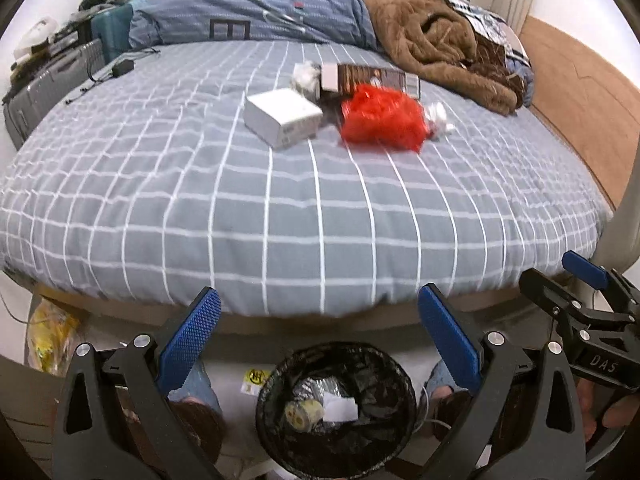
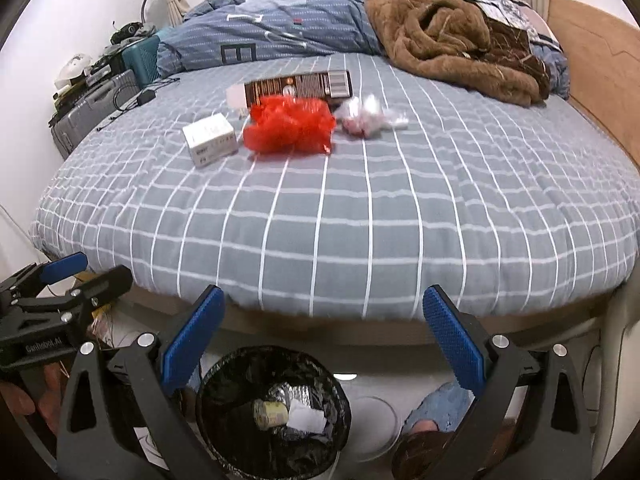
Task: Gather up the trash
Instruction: 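Raise both open tools from the bin back toward the trash on the bed, then grasp the white box with the left tool while the right tool grasps the clear plastic bag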
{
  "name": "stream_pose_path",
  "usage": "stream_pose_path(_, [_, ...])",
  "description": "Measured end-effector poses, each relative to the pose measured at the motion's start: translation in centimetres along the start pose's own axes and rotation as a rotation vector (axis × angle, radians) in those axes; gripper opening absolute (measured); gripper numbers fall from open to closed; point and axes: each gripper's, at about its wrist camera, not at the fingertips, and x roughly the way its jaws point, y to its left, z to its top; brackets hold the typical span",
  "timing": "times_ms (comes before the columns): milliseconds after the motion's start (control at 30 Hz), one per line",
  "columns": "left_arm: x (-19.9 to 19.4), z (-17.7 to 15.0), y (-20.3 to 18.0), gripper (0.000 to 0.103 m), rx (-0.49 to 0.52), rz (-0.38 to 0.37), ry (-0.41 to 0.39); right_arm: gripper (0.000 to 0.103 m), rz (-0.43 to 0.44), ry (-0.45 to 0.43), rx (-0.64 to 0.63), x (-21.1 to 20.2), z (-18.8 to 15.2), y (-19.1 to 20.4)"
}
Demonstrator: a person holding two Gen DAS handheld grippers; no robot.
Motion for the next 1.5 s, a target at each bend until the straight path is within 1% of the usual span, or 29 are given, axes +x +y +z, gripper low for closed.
stream_pose_path(200, [0.0,3.2,0.8,0.097,-0.004,0.017,-0.036,0.095,0.004,-0.035,-0.015,0.0,3.0,0.0])
stream_pose_path(333, [0.4,5.2,1.2,0.097,-0.005,0.028,-0.046,0.095,0.003,-0.05,-0.032,0.3,4.8,0.1])
stream_pose_path(633, [3.5,8.7,1.9,0.097,0.003,0.058,-0.037,0.095,-0.013,-0.054,-0.043,2.6,8.2,-0.8])
stream_pose_path(933, [8.1,12.1,3.1,0.097,-0.017,0.076,-0.007,0.095,-0.056,-0.038,-0.038,7.0,11.8,-3.0])
stream_pose_path(1133, [10.9,14.4,3.0,0.097,-0.02,0.079,0.003,0.095,-0.078,-0.024,-0.04,10.5,14.1,-4.4])
stream_pose_path(1267, [13.4,15.8,2.8,0.097,-0.017,0.091,0.016,0.095,-0.082,-0.017,-0.033,12.6,15.4,-5.2])
stream_pose_path(1500, [16.2,17.4,2.8,0.097,-0.033,0.098,0.033,0.094,-0.086,-0.011,-0.044,15.6,17.3,-5.6])
